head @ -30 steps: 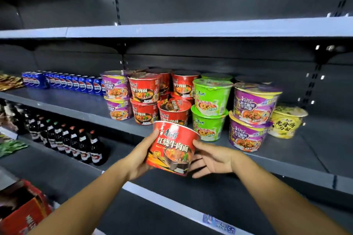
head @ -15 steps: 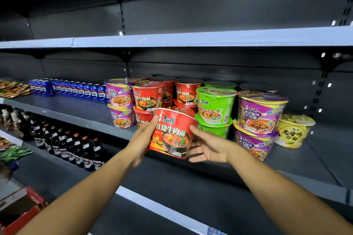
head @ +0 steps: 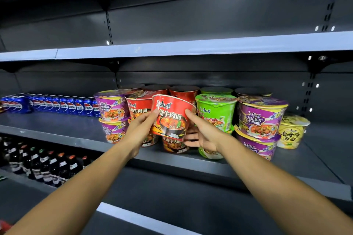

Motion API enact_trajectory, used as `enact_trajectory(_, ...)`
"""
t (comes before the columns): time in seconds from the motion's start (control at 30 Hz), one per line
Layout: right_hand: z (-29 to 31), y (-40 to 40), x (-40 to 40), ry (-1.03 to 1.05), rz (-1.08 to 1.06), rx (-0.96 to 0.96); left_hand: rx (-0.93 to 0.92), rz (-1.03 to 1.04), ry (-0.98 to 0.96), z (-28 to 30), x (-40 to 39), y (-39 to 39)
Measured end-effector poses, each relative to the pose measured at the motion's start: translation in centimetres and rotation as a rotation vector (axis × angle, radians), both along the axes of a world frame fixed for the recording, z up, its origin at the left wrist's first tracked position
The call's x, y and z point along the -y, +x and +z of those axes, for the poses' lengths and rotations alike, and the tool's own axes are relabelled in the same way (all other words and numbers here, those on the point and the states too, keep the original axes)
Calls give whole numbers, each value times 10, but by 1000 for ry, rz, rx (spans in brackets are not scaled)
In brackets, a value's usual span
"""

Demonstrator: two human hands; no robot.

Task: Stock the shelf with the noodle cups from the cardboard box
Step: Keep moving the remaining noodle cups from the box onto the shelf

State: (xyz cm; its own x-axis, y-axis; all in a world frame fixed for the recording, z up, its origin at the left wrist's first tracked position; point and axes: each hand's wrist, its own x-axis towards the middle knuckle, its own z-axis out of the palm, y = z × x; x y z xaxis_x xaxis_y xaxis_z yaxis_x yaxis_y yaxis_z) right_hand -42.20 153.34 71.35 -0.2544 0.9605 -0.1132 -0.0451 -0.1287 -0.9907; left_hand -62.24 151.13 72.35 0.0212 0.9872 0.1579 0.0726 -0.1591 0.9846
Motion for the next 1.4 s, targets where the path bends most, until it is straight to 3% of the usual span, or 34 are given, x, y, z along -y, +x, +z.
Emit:
enact_trajectory(0.23,19,-18,-17,113,-168,52,-118,-45,99,7,-22,3)
enact_trajectory(0.47,14,-25,-31,163,-288,42,-62,-15,99,-6,-46,8)
enact_trajectory(0.77,1,-30,-48,207,-300,-2,-144,-73,136,-29,-69,18)
enact_trajectory(1.4,-10,-36,-72,210,-383,-49,-316,22,227,-41,-99,28)
